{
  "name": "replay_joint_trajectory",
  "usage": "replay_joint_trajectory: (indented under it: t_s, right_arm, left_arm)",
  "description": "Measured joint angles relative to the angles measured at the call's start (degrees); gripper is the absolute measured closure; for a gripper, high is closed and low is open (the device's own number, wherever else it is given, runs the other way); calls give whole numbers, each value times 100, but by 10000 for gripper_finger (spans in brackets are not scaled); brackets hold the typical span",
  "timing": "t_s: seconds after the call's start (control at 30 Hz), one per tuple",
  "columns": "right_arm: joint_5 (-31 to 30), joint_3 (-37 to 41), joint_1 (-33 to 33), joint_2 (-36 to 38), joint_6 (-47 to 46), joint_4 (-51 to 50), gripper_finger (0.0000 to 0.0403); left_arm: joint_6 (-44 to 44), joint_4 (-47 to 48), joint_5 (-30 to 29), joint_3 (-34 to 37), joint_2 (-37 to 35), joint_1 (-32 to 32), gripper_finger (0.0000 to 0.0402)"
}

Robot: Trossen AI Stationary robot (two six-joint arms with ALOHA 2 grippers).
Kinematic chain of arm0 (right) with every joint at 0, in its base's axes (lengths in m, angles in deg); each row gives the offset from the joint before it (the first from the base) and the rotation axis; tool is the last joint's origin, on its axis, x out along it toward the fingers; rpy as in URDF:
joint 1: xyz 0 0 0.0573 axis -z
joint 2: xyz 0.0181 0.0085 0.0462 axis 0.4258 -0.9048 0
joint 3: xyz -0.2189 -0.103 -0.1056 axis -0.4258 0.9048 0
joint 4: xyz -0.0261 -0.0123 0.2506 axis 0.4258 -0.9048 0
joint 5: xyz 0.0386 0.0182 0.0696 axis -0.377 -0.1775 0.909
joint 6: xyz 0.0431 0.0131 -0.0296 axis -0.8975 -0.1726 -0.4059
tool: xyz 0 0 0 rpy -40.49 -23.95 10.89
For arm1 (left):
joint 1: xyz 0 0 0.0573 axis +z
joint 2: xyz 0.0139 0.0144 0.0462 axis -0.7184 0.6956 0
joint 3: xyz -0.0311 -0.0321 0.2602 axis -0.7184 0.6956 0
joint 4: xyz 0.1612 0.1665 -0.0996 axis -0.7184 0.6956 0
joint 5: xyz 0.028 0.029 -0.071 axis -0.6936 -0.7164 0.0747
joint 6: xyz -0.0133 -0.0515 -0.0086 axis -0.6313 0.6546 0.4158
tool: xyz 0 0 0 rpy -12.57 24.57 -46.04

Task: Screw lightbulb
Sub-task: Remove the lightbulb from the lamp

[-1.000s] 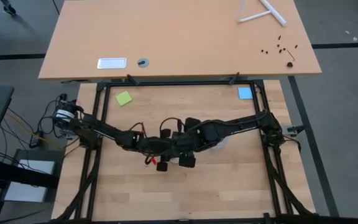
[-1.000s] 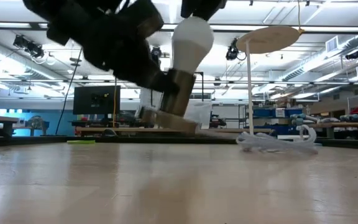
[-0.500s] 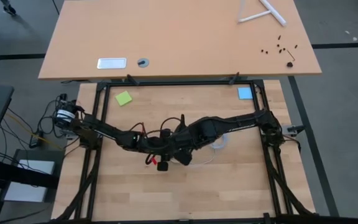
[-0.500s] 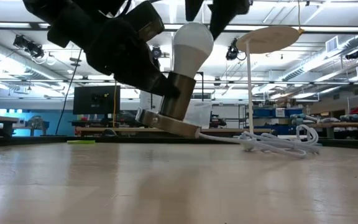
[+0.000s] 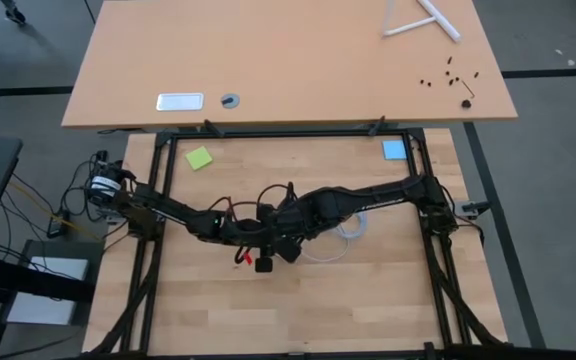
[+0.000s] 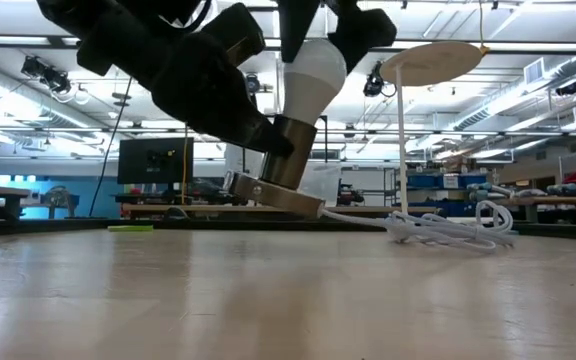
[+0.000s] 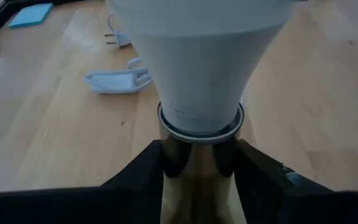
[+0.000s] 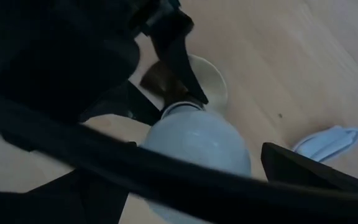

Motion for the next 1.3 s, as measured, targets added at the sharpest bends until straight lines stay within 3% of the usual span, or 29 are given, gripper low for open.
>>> replay_joint_trajectory:
  t_s: [0.23, 0.5, 0.6, 0.97, 1.3]
  right_arm:
    - [23, 69, 34, 0, 183, 177, 64]
    - [13, 69, 39, 0, 756, 157, 152]
    - [17, 69, 39, 0, 1144, 153, 165]
    - [113, 69, 41, 0, 2339, 210, 154]
    - [390, -94, 43, -9, 1594, 395, 95]
  left_arm:
    - [30, 5, -5, 0, 0, -38, 251]
    - [-27, 24, -6, -2, 0, -35, 251]
    - [-25, 36, 11, -2, 0, -35, 251]
    - [-31, 56, 40, -7, 0, -37, 251]
    - [-97, 41, 134, -15, -9, -46, 251]
